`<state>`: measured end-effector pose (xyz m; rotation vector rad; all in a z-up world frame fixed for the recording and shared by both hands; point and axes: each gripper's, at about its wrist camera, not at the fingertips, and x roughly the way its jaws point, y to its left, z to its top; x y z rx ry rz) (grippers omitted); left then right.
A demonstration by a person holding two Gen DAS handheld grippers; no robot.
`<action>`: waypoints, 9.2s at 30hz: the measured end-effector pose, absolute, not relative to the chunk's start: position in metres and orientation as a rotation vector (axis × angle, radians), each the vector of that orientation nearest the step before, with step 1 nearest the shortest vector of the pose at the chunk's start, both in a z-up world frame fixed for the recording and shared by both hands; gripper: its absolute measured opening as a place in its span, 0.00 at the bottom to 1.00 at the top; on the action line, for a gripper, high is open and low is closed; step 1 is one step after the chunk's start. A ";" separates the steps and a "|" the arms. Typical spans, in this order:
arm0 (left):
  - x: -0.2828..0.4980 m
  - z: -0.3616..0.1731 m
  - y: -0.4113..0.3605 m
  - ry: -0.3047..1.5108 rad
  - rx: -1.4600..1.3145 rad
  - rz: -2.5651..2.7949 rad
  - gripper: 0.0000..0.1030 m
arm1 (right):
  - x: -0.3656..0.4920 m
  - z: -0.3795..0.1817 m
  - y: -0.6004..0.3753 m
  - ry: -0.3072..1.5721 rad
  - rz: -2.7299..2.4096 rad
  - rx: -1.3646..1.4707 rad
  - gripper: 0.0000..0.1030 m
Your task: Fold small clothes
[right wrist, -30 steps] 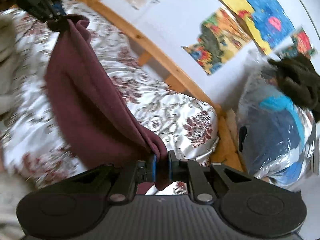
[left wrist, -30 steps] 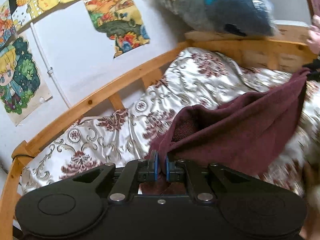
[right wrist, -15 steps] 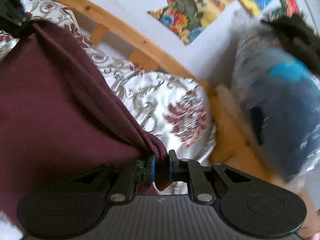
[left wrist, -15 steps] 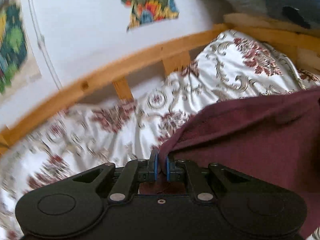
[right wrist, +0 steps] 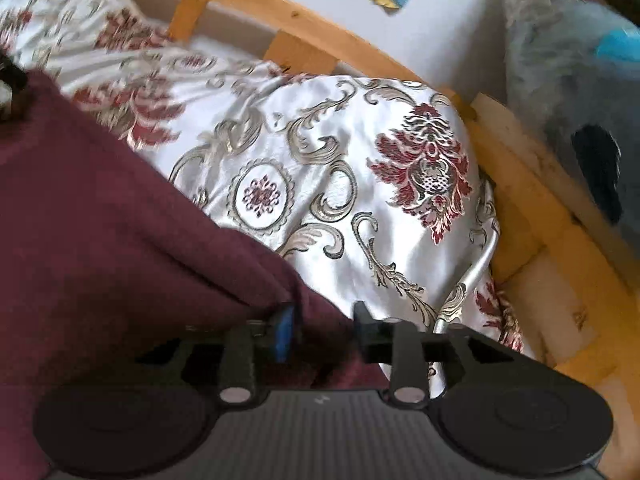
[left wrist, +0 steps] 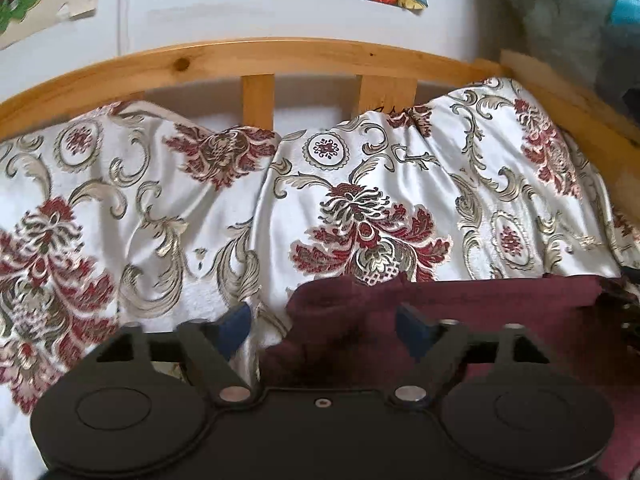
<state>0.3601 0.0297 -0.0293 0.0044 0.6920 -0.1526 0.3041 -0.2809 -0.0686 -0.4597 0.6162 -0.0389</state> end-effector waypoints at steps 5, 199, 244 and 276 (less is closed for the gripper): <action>0.334 -0.033 0.041 0.792 -0.102 -0.219 0.84 | 0.292 -0.053 -0.296 0.579 -0.015 -0.316 0.89; 0.221 0.013 -0.217 0.694 0.042 -0.741 0.99 | 0.223 -0.035 -0.420 0.583 -0.130 0.516 1.00; 0.193 -0.058 -0.159 0.607 0.327 -0.549 0.83 | 0.287 -0.059 -0.367 0.678 0.200 0.287 0.49; 0.194 -0.041 -0.135 0.658 -0.117 -0.735 0.79 | 0.252 -0.057 -0.403 0.746 -0.023 0.267 0.13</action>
